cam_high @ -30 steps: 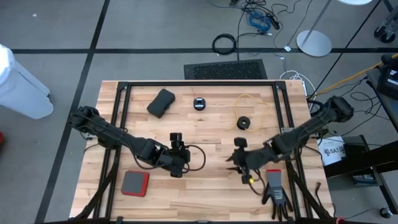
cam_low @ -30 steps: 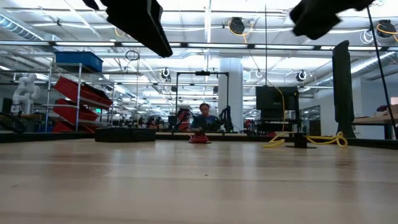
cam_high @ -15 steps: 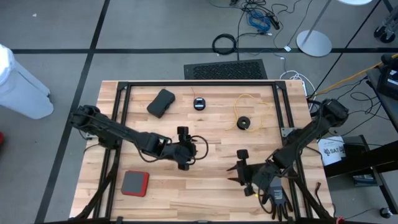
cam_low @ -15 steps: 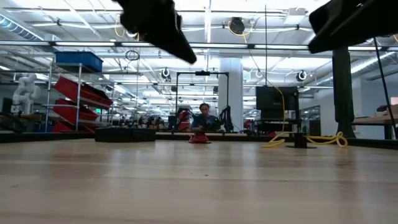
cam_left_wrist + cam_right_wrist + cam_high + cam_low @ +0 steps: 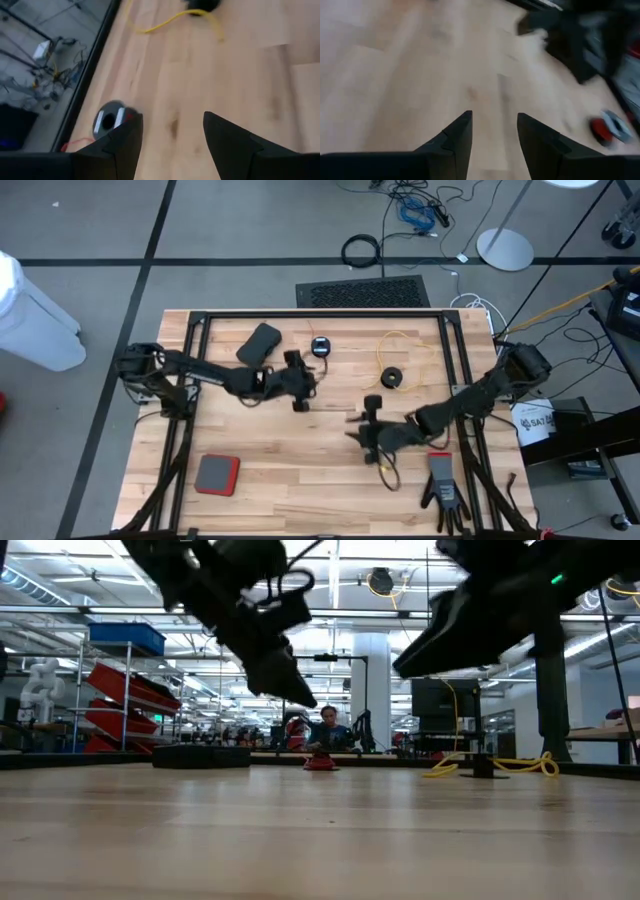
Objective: Coil cords
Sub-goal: Uncoil the red wire from the black spool
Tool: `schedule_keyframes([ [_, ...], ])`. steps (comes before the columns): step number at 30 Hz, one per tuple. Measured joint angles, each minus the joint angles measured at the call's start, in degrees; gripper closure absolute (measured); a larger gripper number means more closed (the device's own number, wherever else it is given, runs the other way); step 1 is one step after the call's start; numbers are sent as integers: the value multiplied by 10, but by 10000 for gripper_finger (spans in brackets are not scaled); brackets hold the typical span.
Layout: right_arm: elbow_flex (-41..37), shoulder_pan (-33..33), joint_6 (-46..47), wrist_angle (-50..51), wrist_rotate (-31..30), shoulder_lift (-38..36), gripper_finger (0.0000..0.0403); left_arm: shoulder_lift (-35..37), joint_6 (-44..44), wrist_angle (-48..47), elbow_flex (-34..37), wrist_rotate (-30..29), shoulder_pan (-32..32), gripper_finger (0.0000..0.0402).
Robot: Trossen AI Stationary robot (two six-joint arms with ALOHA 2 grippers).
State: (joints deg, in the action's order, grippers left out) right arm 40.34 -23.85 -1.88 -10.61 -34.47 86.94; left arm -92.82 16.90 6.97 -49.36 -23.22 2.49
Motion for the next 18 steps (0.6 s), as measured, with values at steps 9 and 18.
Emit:
schedule_keyframes([
  [9, 0, 106, -20, -13, -1, 17, 261, 0, -44, 52, 37, 70, 88, 185],
  [18, 0, 208, -102, -105, 51, 67, 261, 0, 6, 70, 37, 99, 117, 185],
])
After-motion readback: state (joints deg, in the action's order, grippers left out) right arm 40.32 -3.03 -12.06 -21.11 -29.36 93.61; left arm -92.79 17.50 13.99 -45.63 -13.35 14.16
